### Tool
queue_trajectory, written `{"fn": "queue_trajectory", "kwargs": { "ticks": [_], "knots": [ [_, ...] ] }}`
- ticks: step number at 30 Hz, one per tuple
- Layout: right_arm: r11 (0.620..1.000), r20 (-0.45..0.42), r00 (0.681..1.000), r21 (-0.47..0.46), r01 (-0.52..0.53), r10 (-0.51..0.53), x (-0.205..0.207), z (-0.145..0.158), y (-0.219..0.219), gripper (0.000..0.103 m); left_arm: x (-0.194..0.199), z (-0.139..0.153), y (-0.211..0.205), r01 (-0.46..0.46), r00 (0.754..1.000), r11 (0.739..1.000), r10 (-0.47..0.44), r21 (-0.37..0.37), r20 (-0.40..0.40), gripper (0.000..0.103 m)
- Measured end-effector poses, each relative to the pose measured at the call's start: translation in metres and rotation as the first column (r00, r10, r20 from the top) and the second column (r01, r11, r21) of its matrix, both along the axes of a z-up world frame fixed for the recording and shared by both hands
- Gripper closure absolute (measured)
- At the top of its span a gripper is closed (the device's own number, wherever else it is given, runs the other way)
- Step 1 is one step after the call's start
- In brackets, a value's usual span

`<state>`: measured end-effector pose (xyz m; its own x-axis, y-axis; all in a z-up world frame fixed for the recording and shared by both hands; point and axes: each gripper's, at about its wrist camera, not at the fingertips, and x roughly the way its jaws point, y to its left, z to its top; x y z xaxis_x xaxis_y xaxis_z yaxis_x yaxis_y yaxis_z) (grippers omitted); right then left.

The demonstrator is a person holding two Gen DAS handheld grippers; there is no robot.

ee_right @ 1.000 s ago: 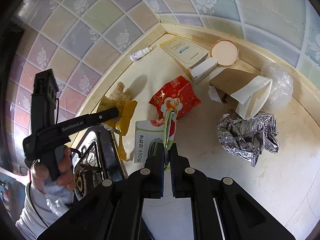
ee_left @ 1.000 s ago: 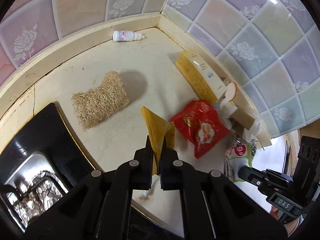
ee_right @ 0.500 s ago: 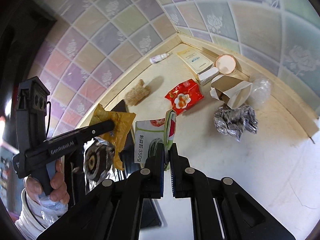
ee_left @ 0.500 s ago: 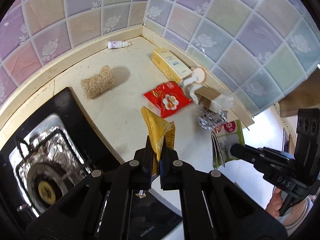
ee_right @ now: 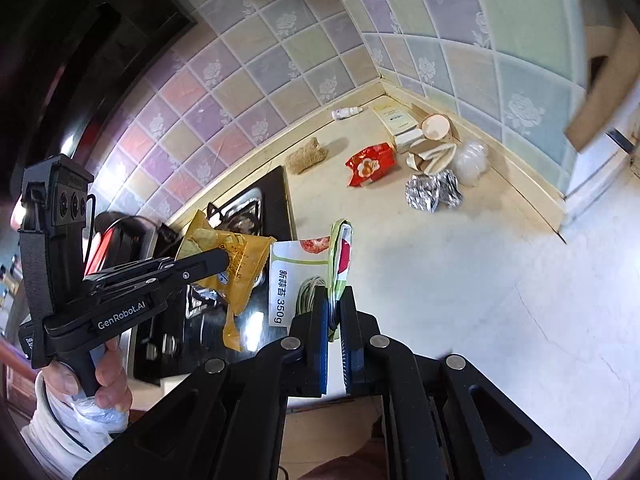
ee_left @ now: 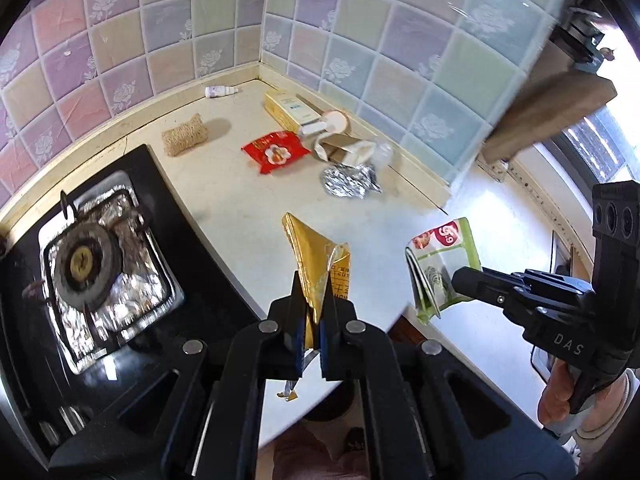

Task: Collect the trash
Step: 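Grasp the yellow snack bag with the left tool while the right tool grasps the green-and-white packet, then carry the yellow bag and green packet down to the bin and release them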

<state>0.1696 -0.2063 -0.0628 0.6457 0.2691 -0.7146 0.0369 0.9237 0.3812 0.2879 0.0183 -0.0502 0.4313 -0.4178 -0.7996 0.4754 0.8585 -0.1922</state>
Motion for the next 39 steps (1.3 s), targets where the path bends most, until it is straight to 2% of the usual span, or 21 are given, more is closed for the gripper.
{"fn": "queue_trajectory", "kwargs": {
  "ticks": [4,10,16,19,23,26,31,39],
  "knots": [
    [1.000,0.000,1.000,-0.006,-0.025,0.025,-0.048,-0.007,-0.002,0.098,-0.053,-0.005,-0.010,-0.010,1.000,1.000,0.010,-0.005,0.016,0.101],
    [0.997,-0.029,0.997,-0.025,-0.069,0.068,-0.118,-0.036,-0.003,0.098,-0.124,-0.030,-0.022,-0.026,1.000,1.000,0.026,-0.009,0.015,0.101],
    [0.994,-0.052,0.996,-0.080,-0.080,0.076,-0.170,-0.078,0.004,0.098,-0.180,-0.070,-0.025,-0.026,0.999,1.000,0.026,0.005,-0.025,0.101],
    [0.985,-0.051,0.996,-0.148,-0.086,0.079,-0.190,-0.103,0.015,0.098,-0.202,-0.097,-0.025,-0.028,0.999,0.999,0.029,0.028,-0.044,0.101],
    [0.977,-0.092,0.993,-0.196,-0.086,0.069,-0.212,-0.152,0.025,0.098,-0.217,-0.139,-0.021,-0.035,0.994,0.999,0.039,0.042,-0.100,0.101],
    [0.977,-0.149,0.987,-0.198,-0.085,0.056,-0.222,-0.195,0.027,0.098,-0.224,-0.174,-0.022,-0.034,0.988,0.998,0.041,0.053,-0.149,0.101],
    [0.984,-0.256,0.966,-0.167,-0.061,0.017,-0.230,-0.275,0.020,0.098,-0.236,-0.255,-0.025,-0.010,0.971,0.998,0.024,0.062,-0.238,0.101],
    [0.990,-0.370,0.927,-0.138,0.013,-0.064,-0.230,-0.427,0.004,0.098,-0.229,-0.396,-0.040,0.024,0.936,0.998,-0.002,0.059,-0.351,0.101]
  ]
}}
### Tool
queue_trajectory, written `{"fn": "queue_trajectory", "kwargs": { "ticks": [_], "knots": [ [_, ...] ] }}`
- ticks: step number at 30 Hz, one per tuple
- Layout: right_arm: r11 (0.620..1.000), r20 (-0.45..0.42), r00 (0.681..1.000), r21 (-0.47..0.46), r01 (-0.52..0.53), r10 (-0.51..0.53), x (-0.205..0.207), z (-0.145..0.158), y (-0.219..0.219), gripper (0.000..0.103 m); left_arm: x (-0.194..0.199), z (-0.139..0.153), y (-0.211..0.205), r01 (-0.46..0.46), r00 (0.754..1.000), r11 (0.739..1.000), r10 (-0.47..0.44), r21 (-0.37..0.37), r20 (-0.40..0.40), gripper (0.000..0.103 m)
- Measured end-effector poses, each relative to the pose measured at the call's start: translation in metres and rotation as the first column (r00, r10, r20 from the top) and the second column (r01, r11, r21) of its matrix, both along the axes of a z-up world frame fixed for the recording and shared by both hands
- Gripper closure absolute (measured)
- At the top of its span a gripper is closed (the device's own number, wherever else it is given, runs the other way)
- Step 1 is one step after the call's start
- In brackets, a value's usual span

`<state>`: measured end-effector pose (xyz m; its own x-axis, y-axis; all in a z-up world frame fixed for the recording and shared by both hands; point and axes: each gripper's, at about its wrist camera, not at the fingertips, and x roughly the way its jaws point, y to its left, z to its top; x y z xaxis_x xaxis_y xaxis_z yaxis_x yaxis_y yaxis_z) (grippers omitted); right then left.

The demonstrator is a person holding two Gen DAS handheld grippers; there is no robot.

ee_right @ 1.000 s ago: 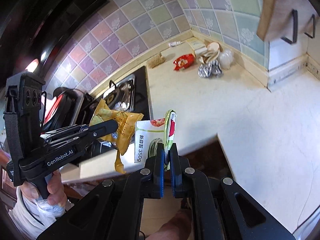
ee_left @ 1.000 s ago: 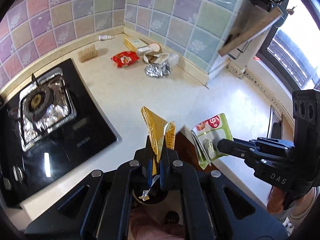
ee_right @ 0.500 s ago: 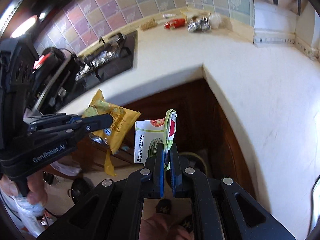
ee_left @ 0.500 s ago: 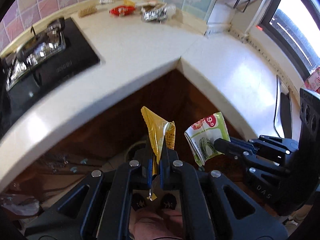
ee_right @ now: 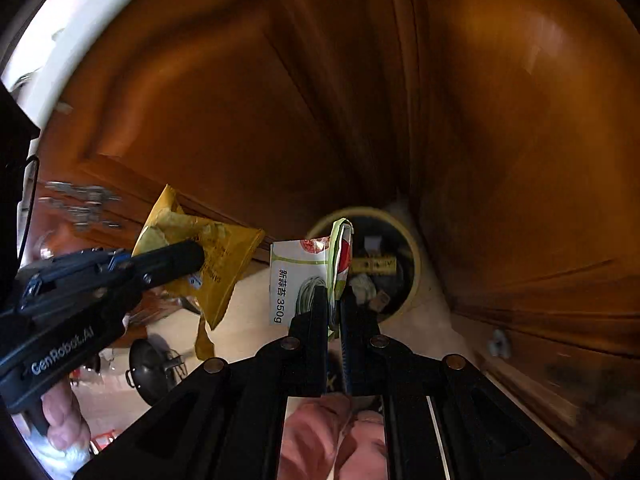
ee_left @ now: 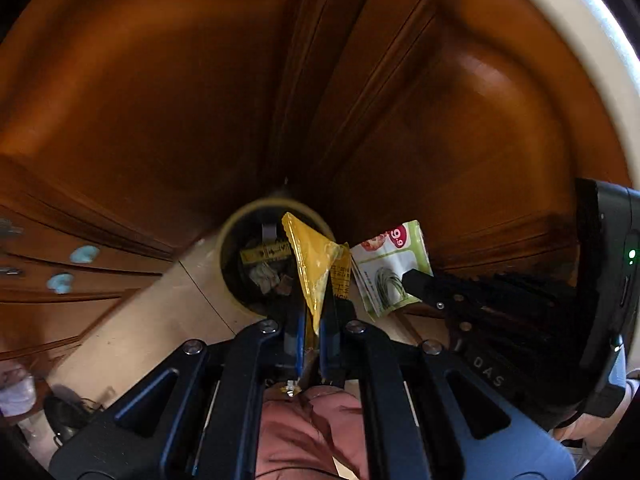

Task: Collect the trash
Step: 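Carry the yellow bag and green packet down to the bin and release them, then raise both tools from the bin back over the counter trash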

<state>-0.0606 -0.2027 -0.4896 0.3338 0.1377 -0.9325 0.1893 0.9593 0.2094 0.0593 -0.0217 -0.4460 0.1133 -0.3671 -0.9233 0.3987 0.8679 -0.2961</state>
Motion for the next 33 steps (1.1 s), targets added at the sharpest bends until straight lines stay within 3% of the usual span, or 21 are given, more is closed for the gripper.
{"fn": "queue_trajectory", "kwargs": {
  "ticks": [5,11,13,16,20,25,28,33],
  "knots": [
    [0.999,-0.057,0.997,-0.011,0.047,-0.048,0.011,-0.086,-0.010,0.098,0.016,-0.083,-0.012,0.009,1.000,1.000,-0.008,0.017,-0.022,0.100],
    [0.997,-0.095,0.994,-0.061,0.040,-0.045,0.039,-0.159,-0.012,0.096,0.031,-0.155,-0.023,0.016,0.999,0.999,-0.015,0.047,-0.032,0.096],
    [0.997,-0.120,0.992,-0.072,0.035,-0.044,0.044,-0.179,-0.013,0.089,0.035,-0.175,-0.029,0.030,0.999,0.998,-0.028,0.063,-0.040,0.085],
    [0.996,-0.142,0.988,-0.082,0.042,-0.053,0.055,-0.201,-0.016,0.077,0.043,-0.192,-0.029,0.048,0.998,0.996,-0.044,0.079,-0.045,0.051],
    [0.994,-0.148,0.986,-0.083,0.067,-0.079,0.062,-0.209,-0.020,0.069,0.049,-0.204,-0.022,0.048,0.998,0.994,-0.044,0.095,-0.039,0.042],
    [0.994,-0.149,0.985,-0.073,0.081,-0.091,0.066,-0.204,-0.020,0.069,0.055,-0.199,-0.014,0.043,0.999,0.994,-0.041,0.095,-0.030,0.040],
    [0.994,-0.142,0.985,-0.077,0.082,-0.092,0.069,-0.202,-0.020,0.069,0.054,-0.187,-0.010,0.045,0.999,0.994,-0.045,0.096,-0.011,0.040],
    [0.993,-0.128,0.986,-0.070,0.095,-0.104,0.067,-0.170,-0.016,0.069,0.048,-0.149,-0.002,0.038,0.999,0.995,-0.039,0.090,0.010,0.040]
  ]
}}
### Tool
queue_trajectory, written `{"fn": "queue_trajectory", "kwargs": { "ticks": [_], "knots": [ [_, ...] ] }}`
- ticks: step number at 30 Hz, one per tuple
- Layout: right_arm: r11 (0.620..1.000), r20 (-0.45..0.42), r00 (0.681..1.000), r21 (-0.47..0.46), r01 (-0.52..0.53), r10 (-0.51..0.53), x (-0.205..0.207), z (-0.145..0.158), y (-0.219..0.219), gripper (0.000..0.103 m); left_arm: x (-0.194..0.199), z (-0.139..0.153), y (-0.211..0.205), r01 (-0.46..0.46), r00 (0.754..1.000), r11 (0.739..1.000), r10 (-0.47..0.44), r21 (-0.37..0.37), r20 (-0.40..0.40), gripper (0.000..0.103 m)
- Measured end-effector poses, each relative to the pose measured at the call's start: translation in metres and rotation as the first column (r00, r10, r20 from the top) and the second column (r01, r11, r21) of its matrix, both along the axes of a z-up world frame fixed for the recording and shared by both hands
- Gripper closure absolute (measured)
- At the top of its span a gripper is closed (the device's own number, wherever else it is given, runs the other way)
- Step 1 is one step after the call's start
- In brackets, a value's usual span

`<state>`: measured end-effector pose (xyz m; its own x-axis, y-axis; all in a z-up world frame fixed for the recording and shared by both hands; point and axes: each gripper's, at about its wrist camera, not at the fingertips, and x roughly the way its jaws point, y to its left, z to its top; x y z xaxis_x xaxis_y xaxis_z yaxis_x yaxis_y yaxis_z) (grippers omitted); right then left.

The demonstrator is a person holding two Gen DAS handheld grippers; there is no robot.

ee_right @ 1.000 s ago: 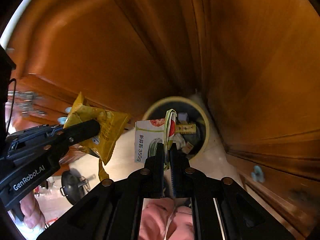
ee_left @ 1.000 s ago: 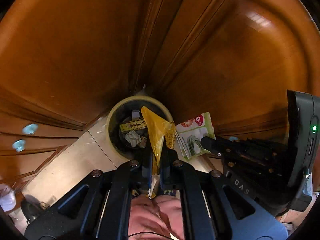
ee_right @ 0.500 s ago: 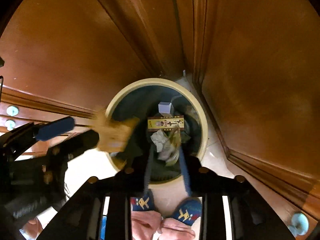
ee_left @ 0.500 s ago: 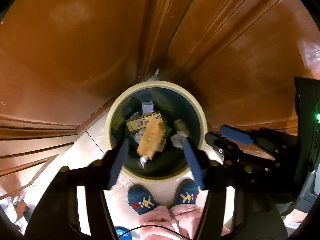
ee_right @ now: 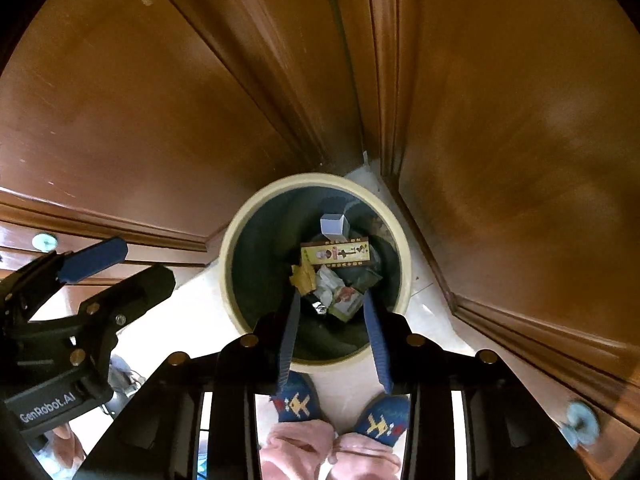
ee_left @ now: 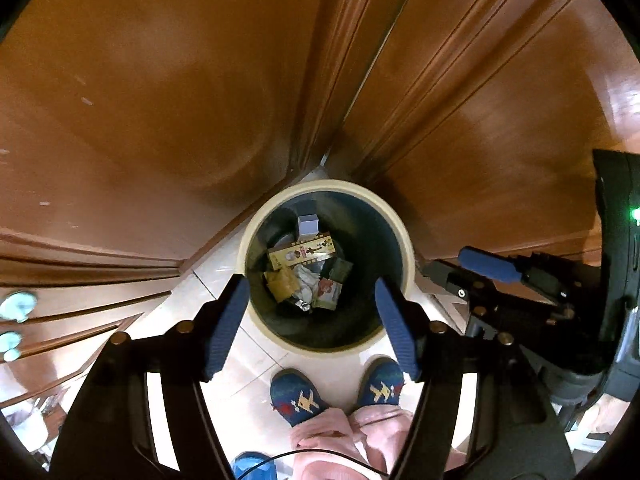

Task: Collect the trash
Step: 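Raise both tools from the bin back over the counter trash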

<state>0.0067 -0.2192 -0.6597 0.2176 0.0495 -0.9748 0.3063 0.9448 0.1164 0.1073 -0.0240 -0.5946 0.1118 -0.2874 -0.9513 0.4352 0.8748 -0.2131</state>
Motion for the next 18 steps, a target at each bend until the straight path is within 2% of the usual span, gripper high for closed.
{"fn": "queue_trajectory", "kwargs": {
  "ticks": [11,18],
  "knots": [
    [1.000,0.043,0.999,0.007,0.000,0.000,-0.022,0.127,0.016,0.069,-0.028,0.130,0.015,-0.037,0.997,0.999,0.039,-0.027,0.066,0.040],
    [0.999,0.109,0.994,-0.013,-0.031,0.032,-0.044,0.231,0.025,0.069,-0.048,0.232,0.024,-0.055,0.985,0.997,0.062,-0.047,0.164,0.040]
  ]
}}
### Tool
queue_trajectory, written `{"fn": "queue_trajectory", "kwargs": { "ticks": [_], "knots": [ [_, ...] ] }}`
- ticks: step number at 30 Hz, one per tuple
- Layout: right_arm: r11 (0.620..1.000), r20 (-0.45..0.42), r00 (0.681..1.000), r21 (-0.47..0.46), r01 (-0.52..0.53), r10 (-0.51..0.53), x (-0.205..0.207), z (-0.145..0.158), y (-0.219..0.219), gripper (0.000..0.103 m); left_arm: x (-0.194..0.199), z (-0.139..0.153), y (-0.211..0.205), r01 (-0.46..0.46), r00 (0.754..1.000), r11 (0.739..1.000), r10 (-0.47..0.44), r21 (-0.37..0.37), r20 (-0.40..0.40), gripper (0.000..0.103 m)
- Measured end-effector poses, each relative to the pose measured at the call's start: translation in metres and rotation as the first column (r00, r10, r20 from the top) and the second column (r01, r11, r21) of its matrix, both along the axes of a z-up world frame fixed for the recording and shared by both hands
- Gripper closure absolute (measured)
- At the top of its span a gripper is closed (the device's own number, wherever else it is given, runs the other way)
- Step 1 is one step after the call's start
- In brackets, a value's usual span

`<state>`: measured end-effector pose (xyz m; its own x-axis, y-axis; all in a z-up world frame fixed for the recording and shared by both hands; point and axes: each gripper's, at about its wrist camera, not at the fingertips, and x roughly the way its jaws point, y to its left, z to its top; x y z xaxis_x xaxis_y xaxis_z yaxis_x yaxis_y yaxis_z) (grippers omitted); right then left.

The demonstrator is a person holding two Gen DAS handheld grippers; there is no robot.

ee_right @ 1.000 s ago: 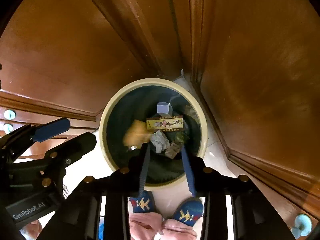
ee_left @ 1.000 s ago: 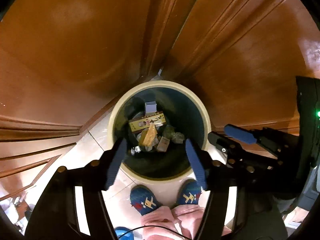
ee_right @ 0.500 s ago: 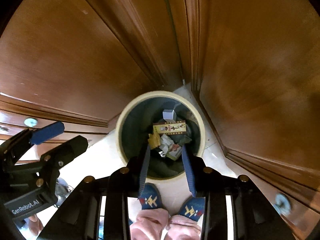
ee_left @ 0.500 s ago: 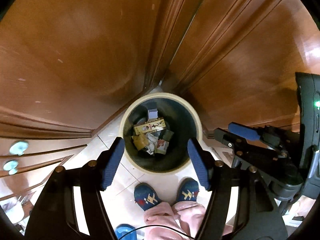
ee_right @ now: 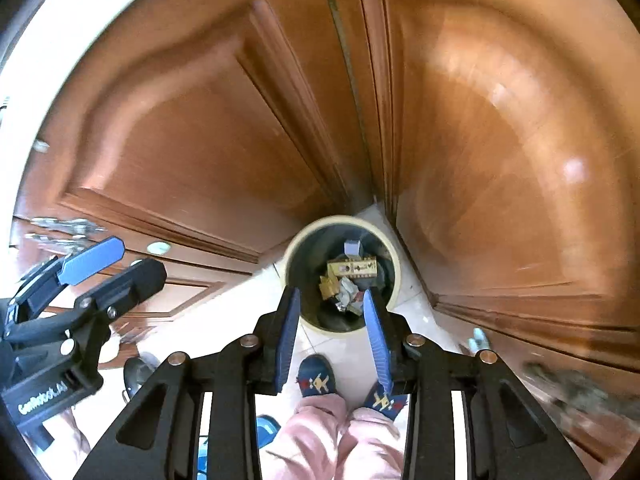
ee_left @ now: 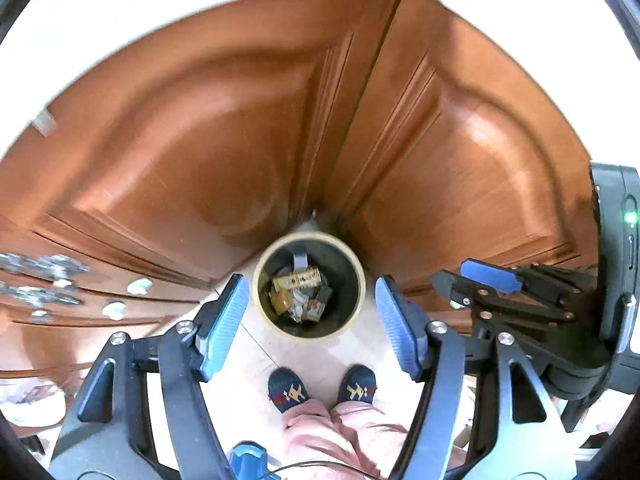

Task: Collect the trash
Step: 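Raise both tools from the bin back over the counter trash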

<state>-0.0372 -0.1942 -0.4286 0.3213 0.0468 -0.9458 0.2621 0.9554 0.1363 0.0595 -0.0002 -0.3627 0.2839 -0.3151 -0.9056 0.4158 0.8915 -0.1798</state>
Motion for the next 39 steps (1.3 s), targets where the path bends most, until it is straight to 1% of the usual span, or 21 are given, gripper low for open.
{"fn": "queue_trajectory", "kwargs": {
  "ticks": [1,4,7,8,10,13,16,17,18,22,25,29,30,32,33,34,36,39],
  "knots": [
    [1.000,0.011,1.000,-0.004,-0.005,0.005,-0.004,0.013,0.001,0.069,-0.003,0.015,0.001,0.000,1.000,1.000,0.000,0.002,0.022,0.040],
    [1.000,0.063,0.998,-0.011,-0.017,0.018,-0.013,0.067,0.007,0.069,-0.011,0.062,0.003,0.004,0.996,1.000,-0.003,-0.007,0.087,0.040],
    [1.000,0.113,0.993,-0.006,-0.027,0.028,-0.023,0.113,0.010,0.069,-0.021,0.112,0.004,0.005,0.986,1.000,-0.003,-0.008,0.166,0.040],
    [0.999,0.132,0.991,-0.011,-0.033,0.034,-0.026,0.130,0.012,0.069,-0.022,0.124,0.008,0.006,0.983,1.000,-0.005,-0.006,0.185,0.040],
    [0.999,0.172,0.984,-0.017,-0.045,0.047,-0.031,0.165,0.016,0.069,-0.029,0.157,0.008,0.011,0.970,1.000,-0.010,-0.003,0.243,0.040],
    [0.997,0.228,0.971,-0.033,-0.064,0.070,-0.041,0.209,0.018,0.069,-0.039,0.198,0.007,0.015,0.949,1.000,-0.013,-0.006,0.315,0.039],
    [0.996,0.289,0.953,-0.046,-0.077,0.087,-0.050,0.254,0.019,0.069,-0.044,0.231,0.007,0.011,0.927,1.000,-0.005,-0.015,0.375,0.038],
    [0.995,0.311,0.946,-0.055,-0.080,0.093,-0.054,0.269,0.019,0.069,-0.046,0.249,0.011,0.011,0.923,1.000,-0.003,-0.020,0.386,0.037],
    [0.995,0.327,0.940,-0.059,-0.082,0.096,-0.056,0.284,0.019,0.069,-0.046,0.259,0.011,0.010,0.916,1.000,0.001,-0.024,0.401,0.036],
    [0.994,0.384,0.918,-0.070,-0.083,0.103,-0.062,0.324,0.014,0.068,-0.049,0.292,0.009,0.009,0.891,0.999,0.008,-0.035,0.454,0.036],
    [0.993,0.429,0.897,-0.078,-0.083,0.109,-0.061,0.354,0.009,0.068,-0.046,0.315,0.005,0.009,0.873,1.000,0.005,-0.027,0.488,0.036],
    [0.992,0.480,0.868,-0.092,-0.089,0.123,-0.056,0.389,0.007,0.068,-0.035,0.347,-0.001,0.022,0.843,1.000,-0.009,-0.017,0.538,0.027],
    [0.991,0.489,0.863,-0.095,-0.091,0.126,-0.053,0.394,0.007,0.066,-0.029,0.355,-0.003,0.025,0.837,1.000,-0.012,-0.017,0.547,0.027],
    [0.990,0.506,0.852,-0.105,-0.090,0.131,-0.044,0.408,0.005,0.066,-0.018,0.369,-0.005,0.031,0.833,0.999,-0.017,-0.017,0.552,0.026],
    [0.990,0.512,0.849,-0.109,-0.089,0.133,-0.037,0.411,0.001,0.066,-0.010,0.376,-0.006,0.034,0.833,0.999,-0.019,-0.017,0.552,0.026],
    [0.990,0.514,0.847,-0.111,-0.087,0.132,-0.025,0.409,0.003,0.066,-0.001,0.382,-0.007,0.039,0.833,0.999,-0.023,-0.016,0.553,0.026],
    [0.990,0.525,0.841,-0.112,-0.084,0.131,-0.010,0.420,0.001,0.066,0.017,0.391,-0.009,0.050,0.828,0.999,-0.035,-0.011,0.560,0.026],
    [0.989,0.531,0.837,-0.123,-0.076,0.130,0.020,0.426,0.004,0.063,0.046,0.399,-0.011,0.070,0.822,0.998,-0.062,0.008,0.566,0.025]
  ]
}}
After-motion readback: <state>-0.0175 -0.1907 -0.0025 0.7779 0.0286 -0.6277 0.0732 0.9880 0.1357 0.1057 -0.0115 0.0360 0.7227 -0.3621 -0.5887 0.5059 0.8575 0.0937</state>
